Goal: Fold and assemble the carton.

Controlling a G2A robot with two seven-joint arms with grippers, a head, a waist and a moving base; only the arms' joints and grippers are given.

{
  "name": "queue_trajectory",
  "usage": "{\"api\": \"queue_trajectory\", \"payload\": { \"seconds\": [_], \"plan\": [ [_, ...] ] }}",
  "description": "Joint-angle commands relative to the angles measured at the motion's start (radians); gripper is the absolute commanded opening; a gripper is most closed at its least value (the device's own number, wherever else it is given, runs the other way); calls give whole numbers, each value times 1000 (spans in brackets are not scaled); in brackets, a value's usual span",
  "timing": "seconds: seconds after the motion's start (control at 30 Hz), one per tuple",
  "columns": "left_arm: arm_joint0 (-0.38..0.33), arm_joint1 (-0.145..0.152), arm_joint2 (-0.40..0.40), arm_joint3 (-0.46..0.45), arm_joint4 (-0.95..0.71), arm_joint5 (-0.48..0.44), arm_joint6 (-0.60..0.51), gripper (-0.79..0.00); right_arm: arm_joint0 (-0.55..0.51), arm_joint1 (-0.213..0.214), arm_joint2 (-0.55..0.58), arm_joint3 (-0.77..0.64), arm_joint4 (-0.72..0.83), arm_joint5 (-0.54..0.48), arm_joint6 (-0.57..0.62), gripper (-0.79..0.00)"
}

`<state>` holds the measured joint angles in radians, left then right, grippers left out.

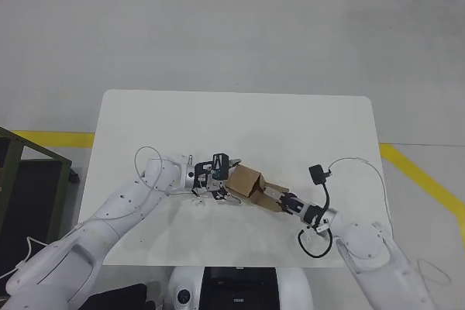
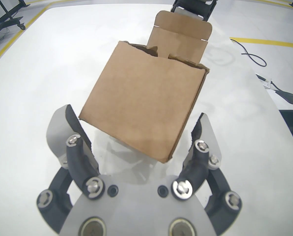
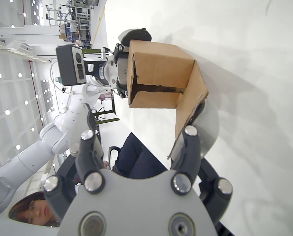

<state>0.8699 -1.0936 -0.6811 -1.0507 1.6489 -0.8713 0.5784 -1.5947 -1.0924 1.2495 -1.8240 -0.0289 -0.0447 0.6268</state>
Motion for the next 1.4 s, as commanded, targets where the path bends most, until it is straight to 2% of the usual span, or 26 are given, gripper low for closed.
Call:
{"api": "queue_trajectory", "payload": {
  "seconds": [0.0, 0.13, 0.3, 0.43, 0.6, 0.8, 1.37],
  "plan": [
    [0, 0, 0, 0, 0, 0, 0, 0, -15, 2, 13, -9, 7, -17, -1, -169],
    [0, 0, 0, 0, 0, 0, 0, 0, -41, 5, 32, -32, 14, -48, -14, -252],
    [0, 0, 0, 0, 0, 0, 0, 0, -48, 6, 33, -52, -7, -54, -36, -397],
    [0, 0, 0, 0, 0, 0, 0, 0, -15, 3, 1, -53, -83, 8, -55, -428],
    [0, 0, 0, 0, 0, 0, 0, 0, 21, -4, -36, -50, -142, 77, -100, -511],
    [0, 0, 0, 0, 0, 0, 0, 0, 33, -7, -37, -28, -148, 110, -118, -542],
    [0, 0, 0, 0, 0, 0, 0, 0, 90, -17, -84, -7, -161, 119, -102, -520]
  ]
}}
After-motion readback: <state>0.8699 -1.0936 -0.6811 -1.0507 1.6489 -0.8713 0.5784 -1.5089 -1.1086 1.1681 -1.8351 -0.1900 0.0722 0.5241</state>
